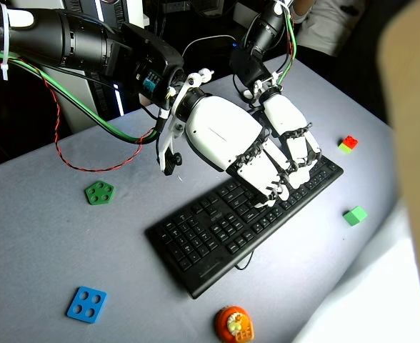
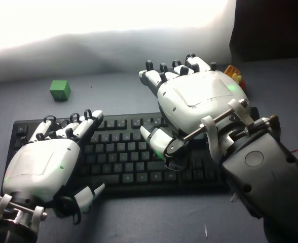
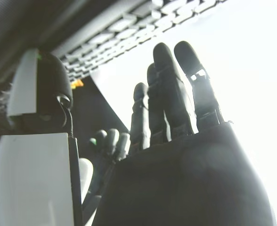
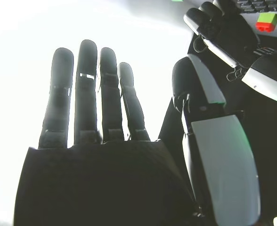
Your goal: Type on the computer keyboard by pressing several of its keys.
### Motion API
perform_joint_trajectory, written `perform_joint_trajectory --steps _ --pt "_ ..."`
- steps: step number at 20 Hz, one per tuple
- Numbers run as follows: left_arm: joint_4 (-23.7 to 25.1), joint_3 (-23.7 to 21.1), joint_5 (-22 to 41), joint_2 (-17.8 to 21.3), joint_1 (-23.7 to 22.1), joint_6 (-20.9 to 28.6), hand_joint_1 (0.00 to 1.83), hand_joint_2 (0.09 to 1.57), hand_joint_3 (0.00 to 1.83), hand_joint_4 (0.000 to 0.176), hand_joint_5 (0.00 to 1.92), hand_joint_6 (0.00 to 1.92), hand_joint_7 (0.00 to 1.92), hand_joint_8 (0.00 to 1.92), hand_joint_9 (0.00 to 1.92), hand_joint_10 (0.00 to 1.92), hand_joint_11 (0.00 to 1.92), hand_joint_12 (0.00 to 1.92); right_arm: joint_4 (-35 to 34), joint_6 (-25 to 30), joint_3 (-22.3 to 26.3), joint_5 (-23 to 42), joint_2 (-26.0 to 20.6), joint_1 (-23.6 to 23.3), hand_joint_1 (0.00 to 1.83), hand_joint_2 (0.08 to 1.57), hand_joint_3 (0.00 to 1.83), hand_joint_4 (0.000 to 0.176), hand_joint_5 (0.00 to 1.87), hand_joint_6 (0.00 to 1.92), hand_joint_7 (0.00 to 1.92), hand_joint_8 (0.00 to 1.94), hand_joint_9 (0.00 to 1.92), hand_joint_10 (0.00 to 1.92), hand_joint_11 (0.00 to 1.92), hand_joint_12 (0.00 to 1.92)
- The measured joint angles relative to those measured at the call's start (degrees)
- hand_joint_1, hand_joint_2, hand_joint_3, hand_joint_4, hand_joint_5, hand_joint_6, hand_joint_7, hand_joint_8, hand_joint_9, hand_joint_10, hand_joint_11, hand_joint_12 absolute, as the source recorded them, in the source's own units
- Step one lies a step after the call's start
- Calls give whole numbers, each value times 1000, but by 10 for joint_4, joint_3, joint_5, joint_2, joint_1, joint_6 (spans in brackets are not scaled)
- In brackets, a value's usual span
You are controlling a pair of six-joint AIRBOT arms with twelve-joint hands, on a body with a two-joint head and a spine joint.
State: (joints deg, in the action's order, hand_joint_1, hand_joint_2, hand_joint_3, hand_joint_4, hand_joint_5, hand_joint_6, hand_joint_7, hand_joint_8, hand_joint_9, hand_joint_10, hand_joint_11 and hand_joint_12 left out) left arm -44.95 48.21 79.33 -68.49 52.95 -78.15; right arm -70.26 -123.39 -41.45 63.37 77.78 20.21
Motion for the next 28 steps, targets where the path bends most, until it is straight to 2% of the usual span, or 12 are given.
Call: perform_joint_trajectory --steps 1,2,3,5,7,11,19,20,21,22,26,28 --pt "0 0 0 0 0 0 1231 1007 0 59 185 1 291 0 447 3 0 1179 0 0 1 0 0 0 630 1299 0 0 176 203 389 0 242 743 0 1546" --pt "0 0 0 0 0 0 1014 1064 8 23 211 7 351 14 483 15 0 1220 0 0 2 0 0 0 641 1297 0 0 185 205 397 3 243 744 0 1555" --pt "-1 0 -1 0 0 -2 630 1235 15 30 235 6 390 6 530 22 29 1248 0 0 5 0 0 0 647 1292 0 0 188 204 408 7 250 744 0 1557" --pt "-11 4 -9 0 0 -3 508 1274 19 22 228 2 399 6 543 25 38 1252 0 -1 6 -1 0 0 640 1294 0 0 183 201 406 6 251 741 0 1559" --pt "-11 4 -9 0 0 -2 67 1404 7 0 244 3 427 2 571 19 69 1258 0 -2 7 -1 0 0 641 1297 0 0 191 203 407 6 249 739 0 1559" --pt "-9 6 -10 0 0 -2 0 1407 2 0 251 6 442 7 582 21 75 1269 0 -3 7 -1 0 0 631 1300 2 0 183 198 398 2 243 739 0 1547" --pt "-6 19 -7 -10 1 -3 42 1411 0 0 240 0 408 2 569 11 49 1304 0 -3 9 -2 2 0 617 1307 4 0 174 184 397 0 230 752 0 1552" --pt "-7 19 -6 -10 1 -3 625 1256 0 10 209 0 370 0 548 5 33 1247 0 -3 9 -2 2 0 656 1286 0 0 200 194 417 8 252 762 0 1567" --pt "-6 20 -6 -10 1 -3 625 1256 0 10 209 0 370 0 548 5 33 1247 0 -3 9 -2 2 0 656 1286 0 0 200 194 417 8 252 762 0 1567" --pt "-6 20 -6 -11 1 -3 1087 1116 0 13 211 11 359 8 497 16 0 1265 0 -3 9 -2 2 0 633 1298 1 0 179 187 394 1 228 767 0 1579" --pt "7 20 -4 -13 1 3 1319 1089 0 56 245 13 358 2 482 10 0 1224 0 -3 9 -3 2 0 736 1266 0 0 220 193 420 9 254 770 0 1575" --pt "8 20 -2 -13 1 4 1227 1057 0 52 242 9 352 0 493 13 0 1218 -1 -3 9 -2 2 0 638 1297 6 0 189 175 393 1 237 752 0 1556"
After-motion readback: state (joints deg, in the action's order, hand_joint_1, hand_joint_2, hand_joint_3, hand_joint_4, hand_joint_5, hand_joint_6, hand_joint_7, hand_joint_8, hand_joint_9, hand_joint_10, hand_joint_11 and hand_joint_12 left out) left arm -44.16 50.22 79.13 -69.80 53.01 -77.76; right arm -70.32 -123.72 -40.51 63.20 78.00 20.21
